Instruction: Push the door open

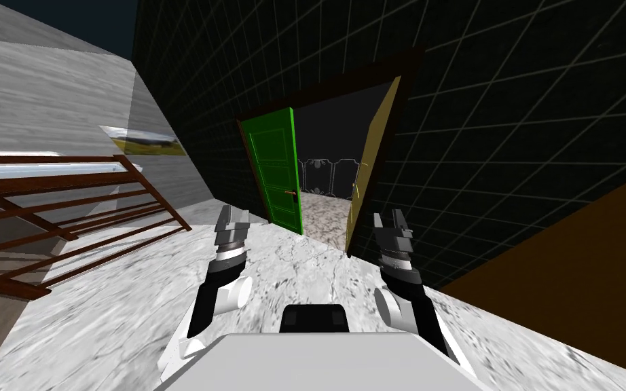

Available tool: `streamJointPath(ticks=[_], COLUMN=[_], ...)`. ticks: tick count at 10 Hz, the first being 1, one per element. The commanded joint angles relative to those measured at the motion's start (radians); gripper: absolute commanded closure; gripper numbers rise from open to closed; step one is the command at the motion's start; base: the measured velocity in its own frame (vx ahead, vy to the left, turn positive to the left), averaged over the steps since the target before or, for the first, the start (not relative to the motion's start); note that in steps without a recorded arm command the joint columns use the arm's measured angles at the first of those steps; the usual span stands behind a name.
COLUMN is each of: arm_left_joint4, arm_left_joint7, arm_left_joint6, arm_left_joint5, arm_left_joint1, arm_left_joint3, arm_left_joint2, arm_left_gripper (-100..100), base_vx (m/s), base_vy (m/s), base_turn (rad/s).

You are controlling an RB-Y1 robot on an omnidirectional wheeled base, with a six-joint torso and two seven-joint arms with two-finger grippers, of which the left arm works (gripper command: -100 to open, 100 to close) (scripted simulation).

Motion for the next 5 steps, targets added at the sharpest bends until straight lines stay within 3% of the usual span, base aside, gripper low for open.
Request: streamJointPath(ticks=[1,5], arm_left_joint4=[0.035,0.118], arm_left_joint7=[-0.004,-0.012], arm_left_joint6=[0.013,0.024], arm_left_joint5=[0.000,-0.002], arm_left_joint1=[-0.028,-0.075], arm_left_joint3=[0.011,0.030], arm_left_joint2=[0.008,0.021], arm_left_gripper=[-100,-100], base_vx=[0.093,0.074], base_vy=[0.114,0.103], base_turn=[-0.091,-0.110])
